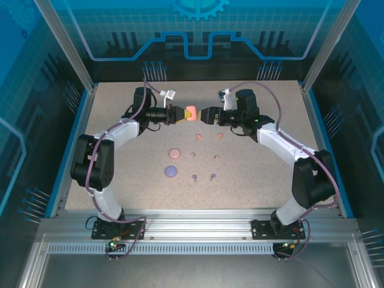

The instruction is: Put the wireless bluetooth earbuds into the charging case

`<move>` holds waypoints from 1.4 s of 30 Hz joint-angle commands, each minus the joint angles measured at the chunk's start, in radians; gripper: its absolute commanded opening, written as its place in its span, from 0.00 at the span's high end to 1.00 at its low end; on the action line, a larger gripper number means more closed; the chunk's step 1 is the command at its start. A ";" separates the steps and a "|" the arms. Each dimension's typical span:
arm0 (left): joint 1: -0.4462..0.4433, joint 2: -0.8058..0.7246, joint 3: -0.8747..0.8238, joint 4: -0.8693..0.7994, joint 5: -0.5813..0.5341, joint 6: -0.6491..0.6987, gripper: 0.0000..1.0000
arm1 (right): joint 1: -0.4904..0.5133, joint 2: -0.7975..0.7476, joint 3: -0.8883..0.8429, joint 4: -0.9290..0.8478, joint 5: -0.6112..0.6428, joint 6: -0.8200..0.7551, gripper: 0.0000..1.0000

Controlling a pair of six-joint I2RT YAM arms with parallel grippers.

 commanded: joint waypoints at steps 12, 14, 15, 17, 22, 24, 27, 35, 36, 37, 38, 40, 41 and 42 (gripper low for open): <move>-0.020 -0.036 0.036 -0.024 0.052 0.056 1.00 | 0.013 0.125 0.084 0.010 -0.023 -0.002 0.27; -0.020 -0.044 0.032 -0.022 0.044 0.060 1.00 | 0.006 0.129 0.072 0.012 -0.019 0.001 0.28; -0.020 -0.048 0.030 -0.019 0.040 0.060 1.00 | 0.004 0.128 0.062 0.015 -0.015 0.004 0.29; -0.018 -0.054 0.031 -0.012 0.038 0.056 1.00 | -0.003 0.128 0.044 0.021 -0.005 0.007 0.30; -0.017 -0.057 0.039 -0.003 0.035 0.048 1.00 | -0.026 0.122 0.003 0.039 0.007 0.025 0.31; -0.015 -0.055 0.040 0.002 0.034 0.045 1.00 | -0.034 0.120 -0.005 0.029 0.017 0.025 0.31; -0.015 -0.051 0.043 0.006 0.030 0.042 1.00 | -0.046 0.109 -0.022 0.039 0.011 0.029 0.32; -0.015 -0.047 0.044 0.019 0.024 0.035 1.00 | -0.052 0.059 -0.062 0.099 -0.049 0.058 0.33; -0.015 -0.047 0.044 0.020 0.024 0.033 1.00 | -0.052 0.056 -0.062 0.115 -0.067 0.066 0.34; -0.015 -0.045 0.046 0.019 0.024 0.032 1.00 | -0.052 0.056 -0.062 0.129 -0.079 0.073 0.34; -0.015 -0.045 0.047 0.019 0.024 0.032 1.00 | -0.051 0.056 -0.062 0.143 -0.093 0.081 0.35; -0.015 -0.044 0.047 0.019 0.024 0.031 1.00 | -0.050 0.057 -0.062 0.161 -0.108 0.095 0.37; -0.015 -0.044 0.046 0.019 0.024 0.032 1.00 | -0.050 0.059 -0.064 0.173 -0.111 0.103 0.39; -0.015 -0.045 0.047 0.018 0.024 0.032 1.00 | -0.050 0.057 -0.065 0.183 -0.116 0.111 0.39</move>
